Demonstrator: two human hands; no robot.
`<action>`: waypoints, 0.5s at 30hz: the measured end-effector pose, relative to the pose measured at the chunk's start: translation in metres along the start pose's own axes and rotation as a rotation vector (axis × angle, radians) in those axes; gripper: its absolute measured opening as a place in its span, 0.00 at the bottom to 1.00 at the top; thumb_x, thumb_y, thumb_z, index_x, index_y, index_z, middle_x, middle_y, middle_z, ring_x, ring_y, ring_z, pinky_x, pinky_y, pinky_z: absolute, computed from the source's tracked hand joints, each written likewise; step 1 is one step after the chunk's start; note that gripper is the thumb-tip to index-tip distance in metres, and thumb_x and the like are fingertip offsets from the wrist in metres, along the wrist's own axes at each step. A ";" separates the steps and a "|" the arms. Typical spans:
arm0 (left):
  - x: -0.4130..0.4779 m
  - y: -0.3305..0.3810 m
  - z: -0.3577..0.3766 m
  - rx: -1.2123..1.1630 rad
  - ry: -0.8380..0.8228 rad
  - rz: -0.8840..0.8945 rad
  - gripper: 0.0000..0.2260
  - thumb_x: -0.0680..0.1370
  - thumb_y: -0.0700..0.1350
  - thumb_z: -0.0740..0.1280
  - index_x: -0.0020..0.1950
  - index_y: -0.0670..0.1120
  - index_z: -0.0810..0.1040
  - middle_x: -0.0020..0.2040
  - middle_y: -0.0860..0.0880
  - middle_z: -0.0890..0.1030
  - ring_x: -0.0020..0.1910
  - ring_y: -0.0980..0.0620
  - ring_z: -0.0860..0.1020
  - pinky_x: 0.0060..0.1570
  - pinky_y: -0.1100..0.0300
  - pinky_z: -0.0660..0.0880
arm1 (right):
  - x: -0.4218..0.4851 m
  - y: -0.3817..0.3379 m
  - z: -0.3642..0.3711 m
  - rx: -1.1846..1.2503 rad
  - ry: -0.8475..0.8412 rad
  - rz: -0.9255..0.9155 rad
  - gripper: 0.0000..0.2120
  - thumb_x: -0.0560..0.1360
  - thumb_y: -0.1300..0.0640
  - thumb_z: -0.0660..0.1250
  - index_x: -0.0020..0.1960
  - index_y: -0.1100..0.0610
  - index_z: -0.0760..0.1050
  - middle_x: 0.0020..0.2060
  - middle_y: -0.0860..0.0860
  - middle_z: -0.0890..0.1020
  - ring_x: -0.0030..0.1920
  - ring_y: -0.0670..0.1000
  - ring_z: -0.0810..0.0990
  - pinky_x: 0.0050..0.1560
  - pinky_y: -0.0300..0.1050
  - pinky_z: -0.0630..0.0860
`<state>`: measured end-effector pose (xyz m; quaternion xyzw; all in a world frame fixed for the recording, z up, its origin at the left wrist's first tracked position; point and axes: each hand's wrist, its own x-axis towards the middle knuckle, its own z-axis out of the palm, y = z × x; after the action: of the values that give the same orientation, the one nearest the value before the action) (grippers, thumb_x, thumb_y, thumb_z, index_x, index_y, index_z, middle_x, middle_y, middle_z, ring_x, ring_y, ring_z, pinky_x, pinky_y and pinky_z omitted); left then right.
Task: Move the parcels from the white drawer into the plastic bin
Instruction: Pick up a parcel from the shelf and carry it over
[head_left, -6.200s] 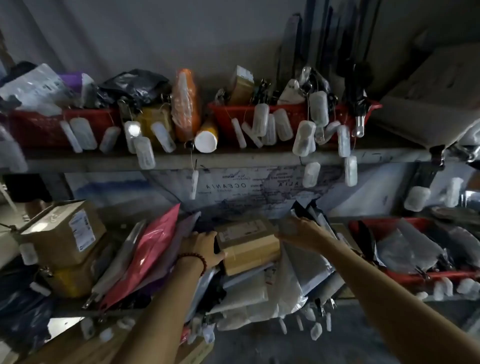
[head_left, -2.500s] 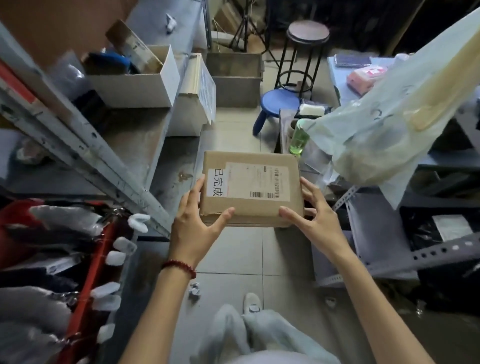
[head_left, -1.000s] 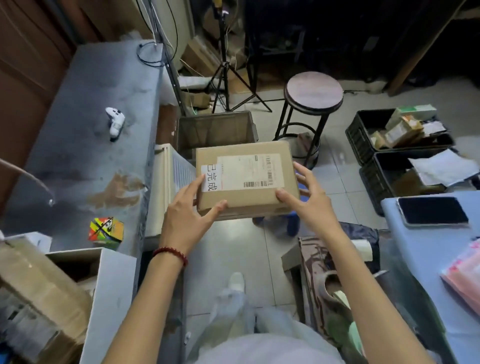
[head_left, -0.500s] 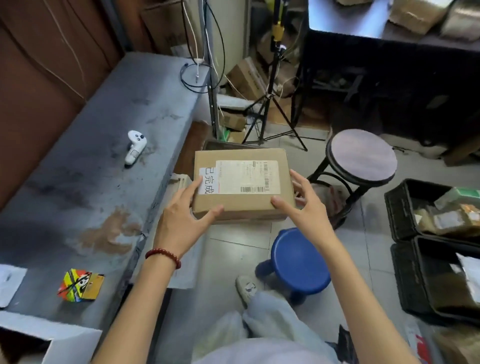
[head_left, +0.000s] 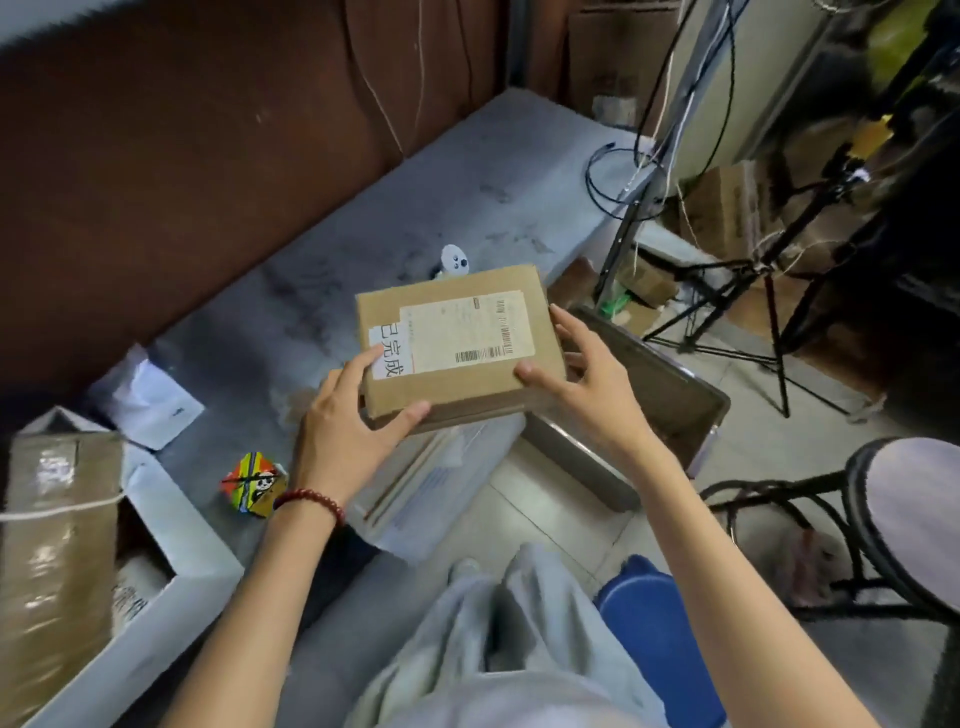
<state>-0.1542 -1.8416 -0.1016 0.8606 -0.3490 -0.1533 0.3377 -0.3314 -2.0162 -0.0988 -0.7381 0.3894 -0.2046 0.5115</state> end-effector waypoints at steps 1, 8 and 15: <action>0.002 -0.003 -0.003 0.008 0.026 -0.024 0.32 0.69 0.60 0.72 0.70 0.57 0.67 0.61 0.49 0.73 0.58 0.49 0.74 0.55 0.55 0.72 | 0.011 -0.002 0.006 0.003 -0.032 -0.014 0.34 0.72 0.50 0.73 0.74 0.47 0.63 0.62 0.41 0.70 0.52 0.37 0.73 0.49 0.23 0.70; 0.010 -0.025 0.000 0.036 0.169 -0.237 0.30 0.70 0.58 0.73 0.69 0.55 0.68 0.62 0.47 0.73 0.57 0.45 0.75 0.54 0.53 0.73 | 0.091 -0.006 0.043 -0.127 -0.366 -0.081 0.41 0.70 0.48 0.75 0.76 0.50 0.59 0.71 0.50 0.70 0.65 0.52 0.74 0.66 0.52 0.72; 0.022 -0.036 0.041 0.003 0.226 -0.479 0.29 0.71 0.56 0.73 0.69 0.53 0.68 0.62 0.45 0.73 0.60 0.45 0.73 0.54 0.56 0.71 | 0.154 0.006 0.069 -0.397 -0.662 -0.217 0.42 0.67 0.51 0.78 0.75 0.53 0.61 0.69 0.54 0.71 0.68 0.57 0.70 0.65 0.50 0.68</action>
<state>-0.1409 -1.8578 -0.1569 0.9309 -0.0959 -0.1313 0.3272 -0.1909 -2.0975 -0.1463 -0.8854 0.1552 0.0707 0.4323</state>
